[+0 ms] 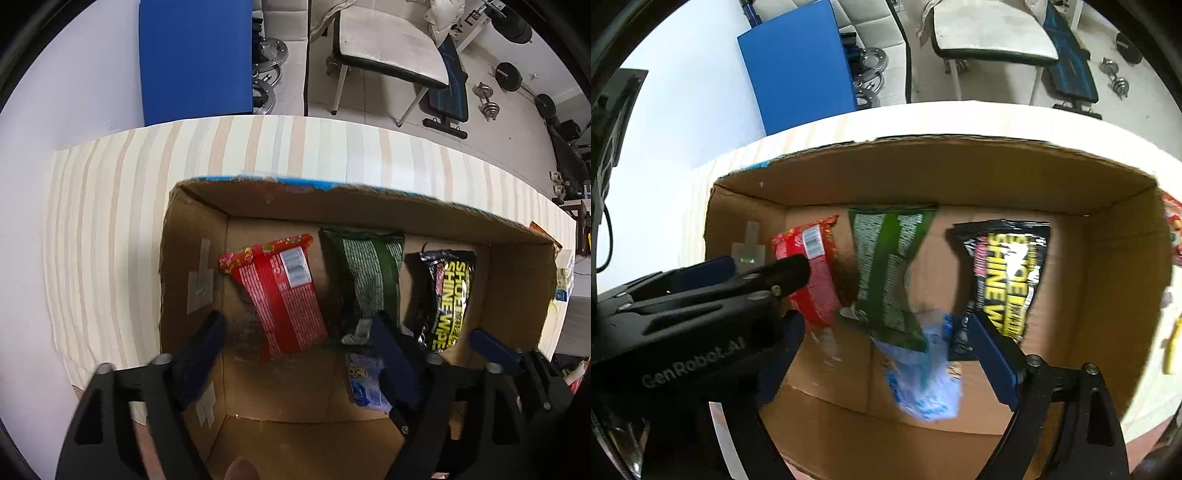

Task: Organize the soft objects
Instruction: 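Carry both bags into the box and open both tools, then lift both tools out of the box, then grasp the orange snack bag with the left tool while the right tool grasps the yellow sponge, then lower the bag and sponge into the box and open both tools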

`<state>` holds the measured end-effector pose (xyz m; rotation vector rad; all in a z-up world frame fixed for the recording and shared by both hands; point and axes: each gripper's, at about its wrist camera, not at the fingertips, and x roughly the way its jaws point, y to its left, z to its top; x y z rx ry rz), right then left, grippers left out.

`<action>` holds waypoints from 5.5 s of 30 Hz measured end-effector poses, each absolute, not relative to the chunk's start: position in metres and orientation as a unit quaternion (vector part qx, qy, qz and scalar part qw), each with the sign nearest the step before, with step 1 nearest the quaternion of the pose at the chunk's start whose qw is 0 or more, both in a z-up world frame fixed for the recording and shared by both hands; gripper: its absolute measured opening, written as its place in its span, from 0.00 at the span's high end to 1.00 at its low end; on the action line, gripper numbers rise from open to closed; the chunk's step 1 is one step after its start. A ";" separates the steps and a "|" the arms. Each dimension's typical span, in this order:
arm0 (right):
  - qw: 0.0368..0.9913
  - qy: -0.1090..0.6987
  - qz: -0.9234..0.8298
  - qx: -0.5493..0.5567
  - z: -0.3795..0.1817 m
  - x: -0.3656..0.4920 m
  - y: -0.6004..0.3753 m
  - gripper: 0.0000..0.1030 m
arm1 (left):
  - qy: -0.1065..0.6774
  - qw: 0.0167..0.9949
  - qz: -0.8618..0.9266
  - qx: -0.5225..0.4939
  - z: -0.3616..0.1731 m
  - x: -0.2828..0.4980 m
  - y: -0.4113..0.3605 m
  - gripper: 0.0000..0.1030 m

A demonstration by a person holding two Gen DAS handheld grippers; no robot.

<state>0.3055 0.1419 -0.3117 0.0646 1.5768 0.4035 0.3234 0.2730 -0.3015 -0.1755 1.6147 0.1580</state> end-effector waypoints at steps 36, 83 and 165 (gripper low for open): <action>0.789 0.593 0.159 -0.029 -0.182 0.158 0.038 0.00 | 0.563 0.820 0.089 -0.048 -0.144 0.142 0.194 0.06; 0.634 0.758 -0.092 0.122 -0.466 0.334 -0.295 0.00 | 0.737 0.651 -0.065 0.170 -0.407 0.447 -0.130 0.32; 0.662 0.733 0.102 -0.115 -0.322 0.252 0.079 0.00 | 0.720 0.683 0.093 -0.074 -0.293 0.222 0.250 0.05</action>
